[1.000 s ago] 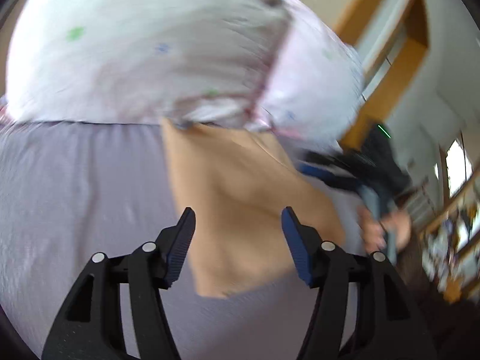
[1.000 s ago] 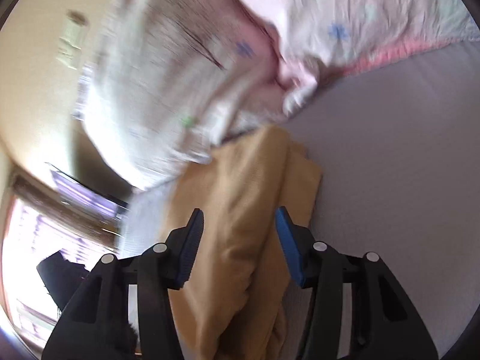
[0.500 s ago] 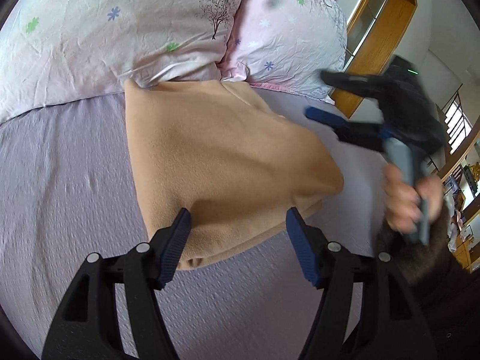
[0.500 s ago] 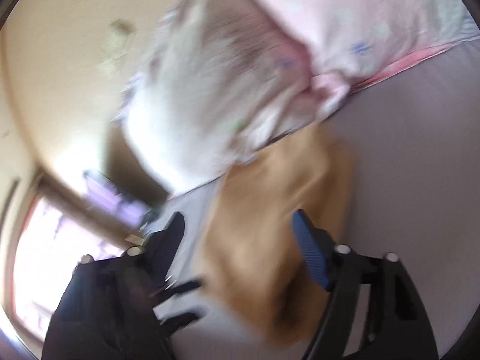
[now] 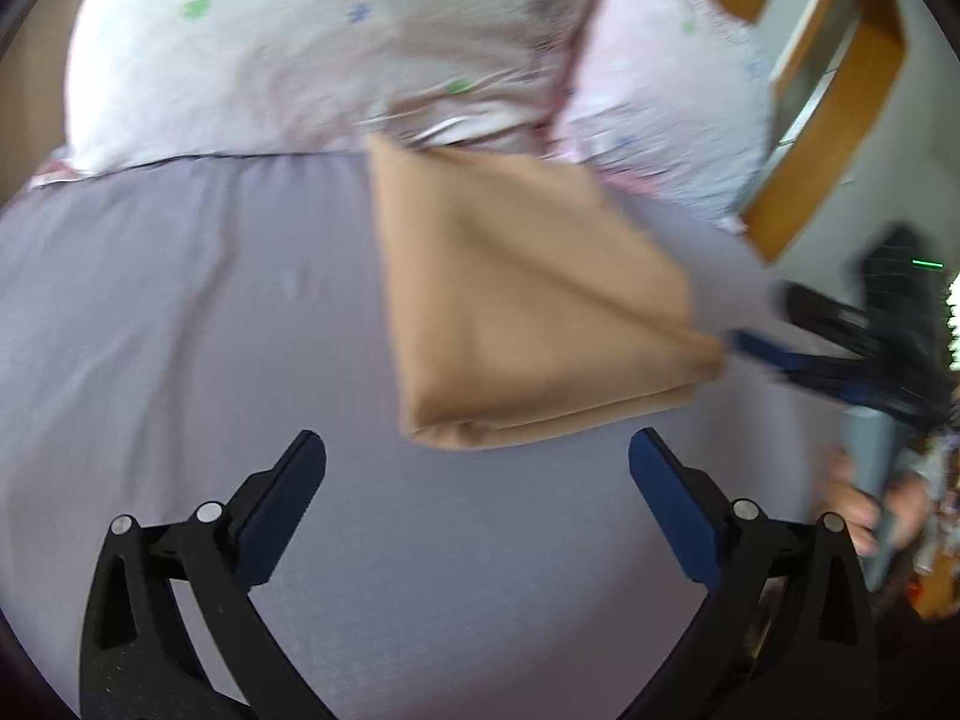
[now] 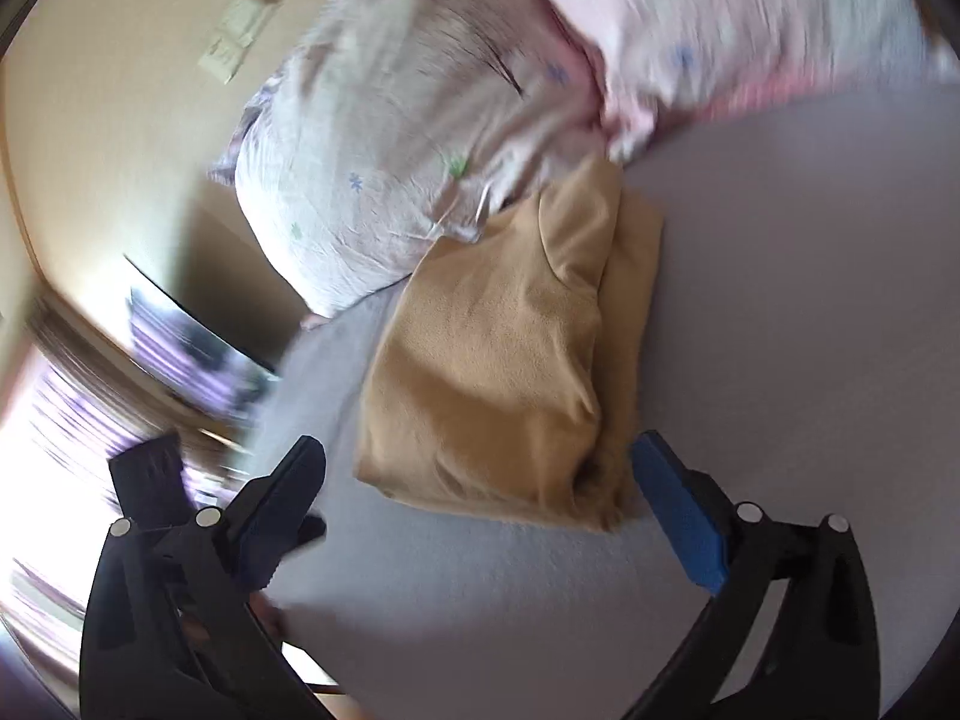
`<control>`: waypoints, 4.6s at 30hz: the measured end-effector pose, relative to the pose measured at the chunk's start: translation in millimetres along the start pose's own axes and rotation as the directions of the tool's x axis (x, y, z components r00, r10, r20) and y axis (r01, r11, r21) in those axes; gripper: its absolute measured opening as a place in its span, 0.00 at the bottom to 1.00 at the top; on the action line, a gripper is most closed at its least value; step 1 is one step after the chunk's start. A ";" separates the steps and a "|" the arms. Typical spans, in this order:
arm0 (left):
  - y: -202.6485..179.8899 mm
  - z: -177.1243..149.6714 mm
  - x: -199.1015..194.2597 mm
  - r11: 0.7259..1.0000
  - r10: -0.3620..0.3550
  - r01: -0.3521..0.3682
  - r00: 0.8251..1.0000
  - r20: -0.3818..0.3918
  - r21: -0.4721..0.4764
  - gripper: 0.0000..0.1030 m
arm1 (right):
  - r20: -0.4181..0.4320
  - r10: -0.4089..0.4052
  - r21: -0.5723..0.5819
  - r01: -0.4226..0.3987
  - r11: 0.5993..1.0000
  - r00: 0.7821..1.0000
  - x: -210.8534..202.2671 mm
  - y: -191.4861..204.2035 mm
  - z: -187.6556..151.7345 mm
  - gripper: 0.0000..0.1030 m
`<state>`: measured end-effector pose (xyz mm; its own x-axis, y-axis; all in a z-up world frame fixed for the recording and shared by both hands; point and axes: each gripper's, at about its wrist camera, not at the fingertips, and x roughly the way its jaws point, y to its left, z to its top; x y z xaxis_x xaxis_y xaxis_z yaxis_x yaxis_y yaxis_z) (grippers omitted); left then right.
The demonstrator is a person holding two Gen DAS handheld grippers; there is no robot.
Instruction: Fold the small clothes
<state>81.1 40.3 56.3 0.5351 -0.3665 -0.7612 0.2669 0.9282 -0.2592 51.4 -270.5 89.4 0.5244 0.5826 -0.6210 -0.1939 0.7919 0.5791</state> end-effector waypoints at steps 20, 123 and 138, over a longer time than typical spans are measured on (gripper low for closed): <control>-1.6 -17.1 36.3 0.954 0.297 -0.289 0.946 -0.133 0.076 0.98 | -0.096 -0.525 -0.282 0.483 0.829 0.846 59.1 26.4 -59.0 0.99; -3.6 -26.0 30.8 0.957 0.277 -0.270 0.960 -0.052 0.104 0.98 | -0.076 -0.521 -0.271 0.486 0.831 0.850 60.5 24.4 -57.8 0.99; -3.6 -26.2 30.7 0.957 0.277 -0.271 0.960 -0.051 0.104 0.98 | -0.074 -0.523 -0.268 0.488 0.831 0.849 60.4 24.5 -58.5 0.99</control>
<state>75.6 27.3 18.3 0.5461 -0.0914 -0.8327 0.1939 0.9808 0.0195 29.9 -205.3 35.2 0.4851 0.0946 -0.8693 -0.1276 0.9911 0.0366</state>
